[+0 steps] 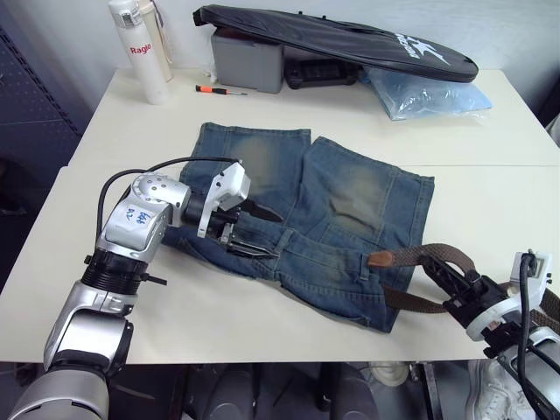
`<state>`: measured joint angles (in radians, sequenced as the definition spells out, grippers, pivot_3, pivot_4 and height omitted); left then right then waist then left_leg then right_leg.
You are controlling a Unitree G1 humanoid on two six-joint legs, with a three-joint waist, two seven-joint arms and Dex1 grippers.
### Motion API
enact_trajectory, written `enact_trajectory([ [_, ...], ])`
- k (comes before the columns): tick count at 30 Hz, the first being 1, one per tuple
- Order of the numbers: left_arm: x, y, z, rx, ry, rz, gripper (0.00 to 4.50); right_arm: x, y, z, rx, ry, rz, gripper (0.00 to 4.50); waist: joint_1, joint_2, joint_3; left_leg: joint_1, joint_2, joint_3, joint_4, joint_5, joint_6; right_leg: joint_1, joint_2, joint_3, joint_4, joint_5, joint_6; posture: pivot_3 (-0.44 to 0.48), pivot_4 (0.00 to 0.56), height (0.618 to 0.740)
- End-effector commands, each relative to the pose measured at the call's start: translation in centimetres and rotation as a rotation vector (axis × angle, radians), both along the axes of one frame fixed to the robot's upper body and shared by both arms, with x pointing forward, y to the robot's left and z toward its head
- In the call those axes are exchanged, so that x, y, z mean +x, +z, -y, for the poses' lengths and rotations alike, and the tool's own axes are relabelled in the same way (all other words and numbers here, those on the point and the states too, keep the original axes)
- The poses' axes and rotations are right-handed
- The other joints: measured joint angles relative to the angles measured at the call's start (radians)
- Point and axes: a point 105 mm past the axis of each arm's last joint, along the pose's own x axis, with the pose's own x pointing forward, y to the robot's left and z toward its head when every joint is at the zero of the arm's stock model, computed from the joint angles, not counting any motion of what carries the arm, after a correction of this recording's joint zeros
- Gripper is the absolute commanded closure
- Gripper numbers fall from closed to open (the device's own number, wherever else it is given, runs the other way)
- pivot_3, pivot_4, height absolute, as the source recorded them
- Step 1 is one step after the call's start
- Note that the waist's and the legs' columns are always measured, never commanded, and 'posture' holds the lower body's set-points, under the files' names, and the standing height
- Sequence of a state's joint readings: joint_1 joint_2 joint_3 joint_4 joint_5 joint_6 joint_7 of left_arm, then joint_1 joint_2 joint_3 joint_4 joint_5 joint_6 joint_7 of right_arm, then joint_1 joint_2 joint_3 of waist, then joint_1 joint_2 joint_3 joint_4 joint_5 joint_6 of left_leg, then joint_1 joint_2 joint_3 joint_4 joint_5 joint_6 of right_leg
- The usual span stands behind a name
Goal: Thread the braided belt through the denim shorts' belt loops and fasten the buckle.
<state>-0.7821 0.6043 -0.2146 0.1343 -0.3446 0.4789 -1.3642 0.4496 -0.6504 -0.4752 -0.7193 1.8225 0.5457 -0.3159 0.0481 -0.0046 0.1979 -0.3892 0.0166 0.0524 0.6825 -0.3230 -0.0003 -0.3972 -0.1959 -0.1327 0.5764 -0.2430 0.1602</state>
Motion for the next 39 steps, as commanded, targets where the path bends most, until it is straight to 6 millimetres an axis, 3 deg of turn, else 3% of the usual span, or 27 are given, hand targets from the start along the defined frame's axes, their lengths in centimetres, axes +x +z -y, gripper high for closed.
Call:
enact_trajectory([
  [1,0.0,0.4,-0.1,-0.001,-0.009,0.026,0.11,-0.3,0.0,0.2,-0.006,-0.01,0.01,4.5,0.0,0.0,0.0,0.0,0.0,0.0,0.0,0.0,0.0,0.0,0.0,0.0,0.0,0.0,0.0,0.0,0.15,0.74],
  [20,0.0,0.0,-0.3,0.004,-0.011,0.029,0.11,-0.9,-1.3,-1.3,0.064,0.028,-0.02,4.5,-0.001,0.0,0.0,0.0,0.0,0.0,0.0,0.0,0.0,0.0,0.0,0.0,0.0,0.0,0.0,0.0,0.15,0.74],
  [22,0.0,0.0,-0.3,0.004,-0.011,0.028,0.11,-1.0,-2.5,-1.6,0.029,0.046,-0.064,4.5,-0.001,0.0,0.0,0.0,0.0,0.0,0.0,0.0,0.0,0.0,0.0,0.0,0.0,0.0,0.0,0.0,0.15,0.74],
  [28,-0.1,0.0,-0.2,0.003,-0.011,0.029,0.11,-0.1,-3.5,-2.7,0.034,0.056,-0.076,4.5,-0.006,0.0,0.0,0.0,0.0,0.0,0.0,0.0,0.0,0.0,0.0,0.0,0.001,0.0,0.0,0.0,0.15,0.74],
  [39,-0.3,0.1,0.0,-0.002,-0.009,0.028,0.11,1.5,-3.4,-1.7,0.005,-0.024,-0.035,4.5,-0.023,0.0,0.0,0.0,0.0,0.0,0.0,0.0,0.0,-0.001,0.0,0.001,0.001,0.0,0.0,0.0,0.15,0.74],
])
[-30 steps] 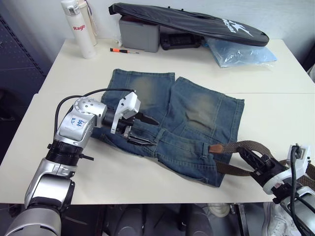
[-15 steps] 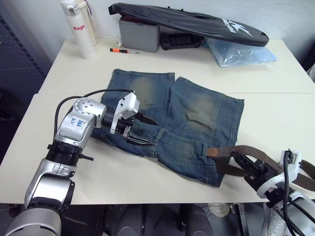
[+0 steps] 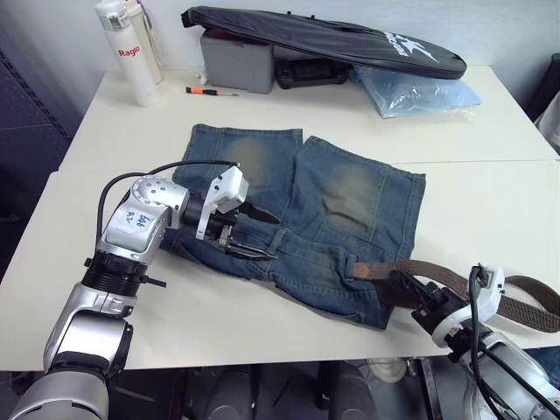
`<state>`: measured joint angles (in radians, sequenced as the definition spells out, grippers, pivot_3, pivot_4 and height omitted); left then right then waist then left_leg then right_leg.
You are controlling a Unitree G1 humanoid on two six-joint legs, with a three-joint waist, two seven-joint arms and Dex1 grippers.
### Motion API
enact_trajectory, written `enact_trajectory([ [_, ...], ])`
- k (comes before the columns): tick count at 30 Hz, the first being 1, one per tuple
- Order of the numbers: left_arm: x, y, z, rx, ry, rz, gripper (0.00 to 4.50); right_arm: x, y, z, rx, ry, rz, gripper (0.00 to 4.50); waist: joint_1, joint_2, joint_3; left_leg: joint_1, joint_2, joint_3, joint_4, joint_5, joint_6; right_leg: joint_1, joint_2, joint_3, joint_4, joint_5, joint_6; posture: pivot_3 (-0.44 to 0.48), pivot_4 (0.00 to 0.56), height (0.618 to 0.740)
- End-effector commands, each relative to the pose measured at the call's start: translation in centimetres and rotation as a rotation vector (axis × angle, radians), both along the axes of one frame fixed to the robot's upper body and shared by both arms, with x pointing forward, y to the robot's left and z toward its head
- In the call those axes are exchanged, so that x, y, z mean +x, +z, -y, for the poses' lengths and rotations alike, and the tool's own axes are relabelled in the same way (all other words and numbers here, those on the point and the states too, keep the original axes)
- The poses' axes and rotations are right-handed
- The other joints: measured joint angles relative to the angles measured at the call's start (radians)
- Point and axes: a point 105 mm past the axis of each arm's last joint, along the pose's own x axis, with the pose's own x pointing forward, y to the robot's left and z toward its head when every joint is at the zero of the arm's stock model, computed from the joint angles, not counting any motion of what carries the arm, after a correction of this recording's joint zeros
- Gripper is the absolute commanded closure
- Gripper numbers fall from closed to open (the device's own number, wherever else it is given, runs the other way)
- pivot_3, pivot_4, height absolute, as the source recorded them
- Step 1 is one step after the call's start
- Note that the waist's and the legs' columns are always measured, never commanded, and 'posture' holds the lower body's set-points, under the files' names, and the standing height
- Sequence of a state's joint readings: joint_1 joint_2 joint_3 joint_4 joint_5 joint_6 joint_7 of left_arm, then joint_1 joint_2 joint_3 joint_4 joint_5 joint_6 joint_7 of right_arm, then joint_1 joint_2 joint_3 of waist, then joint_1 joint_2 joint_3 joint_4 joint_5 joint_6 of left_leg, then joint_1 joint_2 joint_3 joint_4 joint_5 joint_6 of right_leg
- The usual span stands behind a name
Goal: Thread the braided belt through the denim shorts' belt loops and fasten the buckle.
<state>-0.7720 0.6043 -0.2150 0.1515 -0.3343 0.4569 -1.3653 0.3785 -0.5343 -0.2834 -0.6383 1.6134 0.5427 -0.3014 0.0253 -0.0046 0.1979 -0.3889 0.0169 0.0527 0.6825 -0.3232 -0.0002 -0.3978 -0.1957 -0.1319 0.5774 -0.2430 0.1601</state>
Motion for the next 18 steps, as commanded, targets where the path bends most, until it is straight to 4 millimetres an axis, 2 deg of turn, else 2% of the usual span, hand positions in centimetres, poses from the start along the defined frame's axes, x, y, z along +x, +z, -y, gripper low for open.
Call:
enact_trajectory([
  [1,-0.4,0.5,0.3,-0.007,-0.018,0.028,0.11,0.3,0.6,0.0,-0.001,-0.022,0.033,4.5,0.0,0.0,0.0,0.0,0.0,0.0,0.0,0.0,0.0,0.0,0.0,0.0,0.0,0.0,0.0,0.0,0.15,0.74],
  [5,-0.4,0.6,0.5,-0.011,-0.02,0.028,0.11,0.4,0.2,-2.8,0.035,0.045,0.024,4.5,-0.001,0.0,0.0,0.0,0.0,0.0,0.0,0.0,0.0,0.0,0.0,0.0,0.0,0.0,0.0,0.0,0.15,0.74],
  [9,-0.4,0.6,0.6,-0.011,-0.022,0.028,0.11,0.8,-0.4,-4.5,0.062,0.065,0.02,4.5,-0.005,0.0,0.0,0.001,0.0,0.0,0.0,0.0,0.0,-0.001,0.0,0.001,0.001,0.0,0.0,0.0,0.15,0.74],
  [16,-0.3,0.6,0.7,-0.011,-0.023,0.03,0.11,1.3,-1.1,-5.3,0.023,0.088,0.009,4.5,-0.006,0.0,0.0,0.0,0.001,0.002,0.0,0.0,0.0,-0.002,0.001,0.002,0.002,0.0,0.0,0.0,0.15,0.74],
  [18,-0.3,0.6,0.8,-0.011,-0.023,0.032,0.11,0.9,-1.8,-4.7,-0.027,0.095,-0.015,4.5,-0.006,0.0,0.0,0.0,0.001,0.002,0.0,0.0,0.0,-0.003,0.001,0.003,0.003,0.0,0.0,0.0,0.15,0.74],
])
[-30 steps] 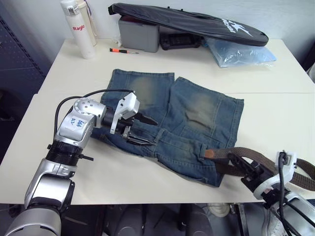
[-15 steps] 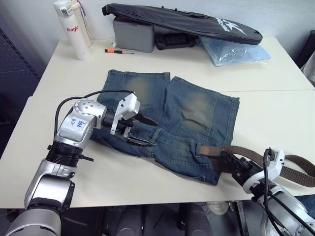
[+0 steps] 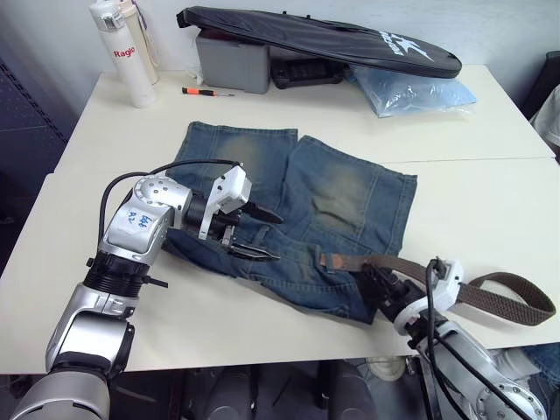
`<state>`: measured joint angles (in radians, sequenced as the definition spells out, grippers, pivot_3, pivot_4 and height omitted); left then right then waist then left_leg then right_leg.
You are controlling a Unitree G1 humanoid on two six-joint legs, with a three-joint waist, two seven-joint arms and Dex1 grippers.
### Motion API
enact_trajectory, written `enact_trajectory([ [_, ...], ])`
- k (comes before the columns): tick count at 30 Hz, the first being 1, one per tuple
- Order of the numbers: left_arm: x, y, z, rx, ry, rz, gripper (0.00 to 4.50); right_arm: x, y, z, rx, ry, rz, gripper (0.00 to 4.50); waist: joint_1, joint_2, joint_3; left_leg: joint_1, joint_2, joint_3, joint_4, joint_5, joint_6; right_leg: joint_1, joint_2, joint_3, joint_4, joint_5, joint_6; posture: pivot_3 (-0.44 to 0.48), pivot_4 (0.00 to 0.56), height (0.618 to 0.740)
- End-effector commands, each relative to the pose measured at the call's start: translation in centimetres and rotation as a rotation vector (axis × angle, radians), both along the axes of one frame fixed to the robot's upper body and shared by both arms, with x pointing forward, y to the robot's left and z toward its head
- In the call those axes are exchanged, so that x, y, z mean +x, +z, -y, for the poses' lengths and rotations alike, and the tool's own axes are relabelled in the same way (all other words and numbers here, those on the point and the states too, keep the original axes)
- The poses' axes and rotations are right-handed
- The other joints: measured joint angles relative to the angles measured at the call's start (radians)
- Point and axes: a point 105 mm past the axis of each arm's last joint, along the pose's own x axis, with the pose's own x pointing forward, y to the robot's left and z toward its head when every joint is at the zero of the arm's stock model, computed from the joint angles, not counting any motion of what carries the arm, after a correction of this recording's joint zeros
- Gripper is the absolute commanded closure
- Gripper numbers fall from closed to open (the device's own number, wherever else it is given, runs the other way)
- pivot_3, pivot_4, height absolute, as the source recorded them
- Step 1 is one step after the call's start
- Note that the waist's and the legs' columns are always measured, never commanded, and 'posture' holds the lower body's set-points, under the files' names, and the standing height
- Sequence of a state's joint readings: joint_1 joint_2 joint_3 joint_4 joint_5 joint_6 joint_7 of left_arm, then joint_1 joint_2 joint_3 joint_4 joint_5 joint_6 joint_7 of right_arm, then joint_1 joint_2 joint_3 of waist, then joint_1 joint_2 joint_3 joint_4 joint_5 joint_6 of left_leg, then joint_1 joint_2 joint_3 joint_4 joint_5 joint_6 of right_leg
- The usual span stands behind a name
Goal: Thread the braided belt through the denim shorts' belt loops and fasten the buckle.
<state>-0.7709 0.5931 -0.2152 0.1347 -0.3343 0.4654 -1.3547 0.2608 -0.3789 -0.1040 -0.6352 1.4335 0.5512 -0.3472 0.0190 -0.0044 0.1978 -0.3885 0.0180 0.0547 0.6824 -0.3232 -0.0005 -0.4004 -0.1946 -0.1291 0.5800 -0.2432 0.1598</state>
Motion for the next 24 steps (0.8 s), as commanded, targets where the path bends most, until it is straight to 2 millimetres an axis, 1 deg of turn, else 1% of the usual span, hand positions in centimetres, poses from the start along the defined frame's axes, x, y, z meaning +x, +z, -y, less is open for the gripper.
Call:
enact_trajectory([
  [1,-0.2,0.5,0.4,-0.005,-0.018,0.026,0.11,-0.9,-1.5,0.2,-0.09,0.049,-0.052,4.5,0.0,0.0,0.0,0.0,0.0,0.0,0.0,0.0,0.0,0.0,0.0,0.0,0.0,0.0,0.0,0.0,0.15,0.74],
  [2,-0.3,0.5,0.4,-0.005,-0.017,0.026,0.11,-1.2,-2.1,0.6,-0.132,0.057,-0.07,4.5,0.001,0.0,0.0,0.0,0.0,0.001,0.0,0.0,0.0,-0.001,0.0,0.001,0.001,0.0,0.0,0.0,0.15,0.74],
  [4,-0.3,0.6,0.3,-0.005,-0.018,0.026,0.11,-1.4,-2.6,1.2,-0.161,0.056,-0.085,4.5,0.003,0.0,0.0,0.0,0.0,0.002,0.0,0.0,0.0,-0.001,0.0,0.002,0.001,0.0,0.0,0.0,0.15,0.74],
  [6,-0.4,0.6,0.3,-0.005,-0.018,0.027,0.11,-1.2,-3.0,1.9,-0.207,0.046,-0.095,4.5,0.004,0.0,0.0,0.0,0.0,0.002,0.0,0.0,0.0,-0.002,0.0,0.002,0.001,0.0,0.0,0.0,0.15,0.74],
  [8,-0.4,0.6,0.3,-0.004,-0.017,0.028,0.11,-1.0,-3.1,2.2,-0.242,0.048,-0.096,4.5,0.005,-0.001,-0.001,0.0,0.0,0.002,0.0,0.0,0.0,-0.002,0.0,0.002,0.002,0.0,0.0,0.0,0.15,0.74],
  [11,-0.4,0.7,0.3,-0.004,-0.016,0.031,0.11,-0.3,-2.7,1.4,-0.237,0.069,-0.068,4.5,0.005,-0.004,-0.002,0.001,0.0,0.002,0.0,0.0,0.0,-0.002,0.0,0.003,0.002,0.0,0.0,0.0,0.15,0.74],
  [15,-0.4,0.8,0.3,-0.003,-0.016,0.031,0.11,0.4,-2.2,0.3,-0.248,0.116,-0.028,4.5,0.002,-0.004,-0.002,0.001,0.0,0.002,0.0,0.0,0.0,-0.002,0.0,0.003,0.002,0.0,0.0,0.0,0.15,0.74],
  [18,-0.5,0.8,0.4,-0.003,-0.017,0.032,0.11,1.5,-0.8,-1.0,-0.253,0.168,0.064,4.5,-0.01,-0.005,-0.003,0.002,0.0,0.004,0.0,0.0,0.0,-0.002,0.0,0.004,0.003,0.0,0.0,0.0,0.15,0.74],
  [21,-0.5,0.9,0.4,-0.003,-0.018,0.034,0.11,1.9,-0.1,-1.4,-0.251,0.196,0.108,4.5,-0.016,-0.005,-0.003,0.001,0.0,0.005,0.0,0.0,0.0,-0.005,0.0,0.006,0.005,0.0,0.0,0.0,0.15,0.74],
  [24,-0.5,0.9,0.5,-0.004,-0.018,0.035,0.11,1.8,0.5,-1.7,-0.234,0.234,0.149,4.5,-0.019,-0.005,-0.003,-0.001,0.0,0.008,0.0,0.0,0.0,-0.008,0.0,0.009,0.006,0.0,0.0,0.0,0.15,0.74],
])
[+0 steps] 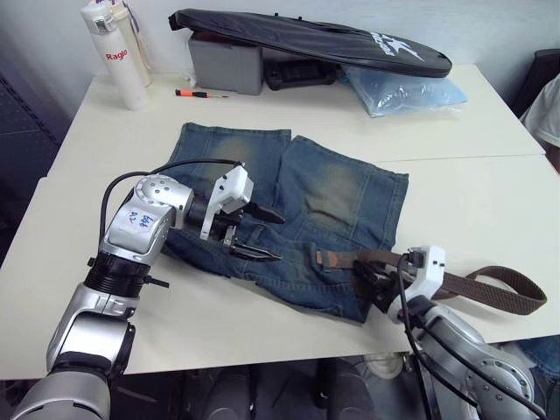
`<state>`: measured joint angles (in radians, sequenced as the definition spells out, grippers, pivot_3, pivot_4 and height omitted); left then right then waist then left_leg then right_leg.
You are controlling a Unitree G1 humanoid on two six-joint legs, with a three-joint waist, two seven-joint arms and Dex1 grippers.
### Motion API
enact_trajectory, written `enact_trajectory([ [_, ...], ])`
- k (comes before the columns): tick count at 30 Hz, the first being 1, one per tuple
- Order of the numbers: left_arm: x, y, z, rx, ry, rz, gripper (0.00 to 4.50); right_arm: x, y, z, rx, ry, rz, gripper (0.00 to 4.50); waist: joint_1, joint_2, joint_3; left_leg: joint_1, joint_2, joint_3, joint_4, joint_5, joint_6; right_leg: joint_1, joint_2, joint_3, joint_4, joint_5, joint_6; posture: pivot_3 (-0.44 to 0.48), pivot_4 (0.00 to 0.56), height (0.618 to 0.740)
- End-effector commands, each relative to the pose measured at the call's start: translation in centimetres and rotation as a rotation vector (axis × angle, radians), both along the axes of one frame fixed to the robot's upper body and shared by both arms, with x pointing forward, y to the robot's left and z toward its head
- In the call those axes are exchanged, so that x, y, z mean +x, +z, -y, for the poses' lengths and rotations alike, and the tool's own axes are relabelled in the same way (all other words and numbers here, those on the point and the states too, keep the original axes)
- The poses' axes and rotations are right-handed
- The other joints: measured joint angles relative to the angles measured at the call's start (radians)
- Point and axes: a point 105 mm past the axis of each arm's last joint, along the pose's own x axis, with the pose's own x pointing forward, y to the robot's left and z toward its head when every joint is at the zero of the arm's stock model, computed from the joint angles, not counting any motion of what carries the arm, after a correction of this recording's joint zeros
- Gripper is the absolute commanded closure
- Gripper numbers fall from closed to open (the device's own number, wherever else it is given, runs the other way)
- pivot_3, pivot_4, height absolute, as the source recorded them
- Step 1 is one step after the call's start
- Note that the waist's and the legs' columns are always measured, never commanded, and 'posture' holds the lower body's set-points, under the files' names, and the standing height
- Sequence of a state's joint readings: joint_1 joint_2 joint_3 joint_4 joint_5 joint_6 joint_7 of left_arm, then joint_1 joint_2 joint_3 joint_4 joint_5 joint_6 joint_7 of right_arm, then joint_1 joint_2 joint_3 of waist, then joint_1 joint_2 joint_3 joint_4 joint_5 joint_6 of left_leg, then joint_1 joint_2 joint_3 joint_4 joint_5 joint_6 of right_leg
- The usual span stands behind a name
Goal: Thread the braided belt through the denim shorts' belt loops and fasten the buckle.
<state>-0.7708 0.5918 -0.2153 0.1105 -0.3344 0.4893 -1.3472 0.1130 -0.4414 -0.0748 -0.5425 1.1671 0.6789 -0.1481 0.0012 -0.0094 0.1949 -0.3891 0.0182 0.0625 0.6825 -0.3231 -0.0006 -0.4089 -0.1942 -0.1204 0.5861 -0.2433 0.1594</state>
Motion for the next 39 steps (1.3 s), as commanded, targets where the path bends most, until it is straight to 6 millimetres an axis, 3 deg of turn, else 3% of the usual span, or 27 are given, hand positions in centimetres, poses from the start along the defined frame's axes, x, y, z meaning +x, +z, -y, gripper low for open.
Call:
enact_trajectory([
  [1,-0.4,0.7,0.2,-0.006,-0.018,0.036,0.11,-0.5,0.8,-1.0,0.032,0.082,0.037,4.5,-0.002,0.0,0.0,0.0,0.0,0.001,0.0,0.0,0.0,0.0,0.0,0.0,0.0,0.0,0.0,0.0,0.15,0.74],
  [6,-0.3,0.8,0.2,-0.008,-0.012,0.038,0.11,-1.9,0.5,-0.3,0.021,0.147,0.012,4.5,0.0,0.0,0.0,0.0,0.0,0.001,0.0,0.0,0.0,-0.001,0.0,0.001,0.0,0.0,0.0,0.0,0.15,0.74],
  [10,-0.4,0.8,0.3,-0.009,-0.011,0.037,0.11,-2.1,1.5,0.3,0.087,0.156,0.045,4.5,0.002,0.0,0.0,0.0,0.0,0.001,0.0,0.0,0.0,0.0,0.0,0.001,0.0,0.0,0.0,0.0,0.15,0.74],
  [15,-0.4,0.7,0.3,-0.011,-0.01,0.036,0.11,-2.7,3.0,-1.1,0.242,0.241,0.094,4.5,0.001,0.0,0.0,0.0,0.0,0.001,0.0,0.0,0.0,-0.001,0.0,0.001,0.0,0.0,0.0,0.0,0.15,0.74],
  [18,-0.3,0.7,0.4,-0.012,-0.01,0.037,0.11,-3.3,0.2,-2.3,0.097,0.322,-0.013,4.5,0.001,0.0,0.0,0.0,0.0,0.001,0.0,0.0,0.0,0.0,0.0,0.001,0.0,0.0,0.0,0.0,0.15,0.74],
  [21,-0.3,0.7,0.4,-0.013,-0.008,0.039,0.11,-2.7,-0.7,-2.1,0.026,0.309,-0.038,4.5,0.002,0.0,0.0,0.0,0.0,0.002,0.0,0.0,0.0,-0.001,0.0,0.001,0.0,0.0,0.0,0.0,0.15,0.74],
  [32,-0.5,0.6,0.4,-0.014,-0.004,0.033,0.11,-1.8,0.8,-3.2,0.065,0.313,0.028,4.5,0.0,0.0,0.0,0.0,0.0,0.002,0.0,0.0,0.0,-0.001,0.0,0.002,0.0,0.0,0.0,0.0,0.15,0.74],
  [39,-0.5,0.4,0.5,-0.015,-0.006,0.03,0.11,-2.1,1.2,-2.5,0.026,0.278,0.03,4.5,0.0,0.0,0.0,0.0,0.0,0.002,0.0,0.0,0.0,-0.001,0.0,0.002,0.0,0.0,0.0,0.0,0.15,0.74],
])
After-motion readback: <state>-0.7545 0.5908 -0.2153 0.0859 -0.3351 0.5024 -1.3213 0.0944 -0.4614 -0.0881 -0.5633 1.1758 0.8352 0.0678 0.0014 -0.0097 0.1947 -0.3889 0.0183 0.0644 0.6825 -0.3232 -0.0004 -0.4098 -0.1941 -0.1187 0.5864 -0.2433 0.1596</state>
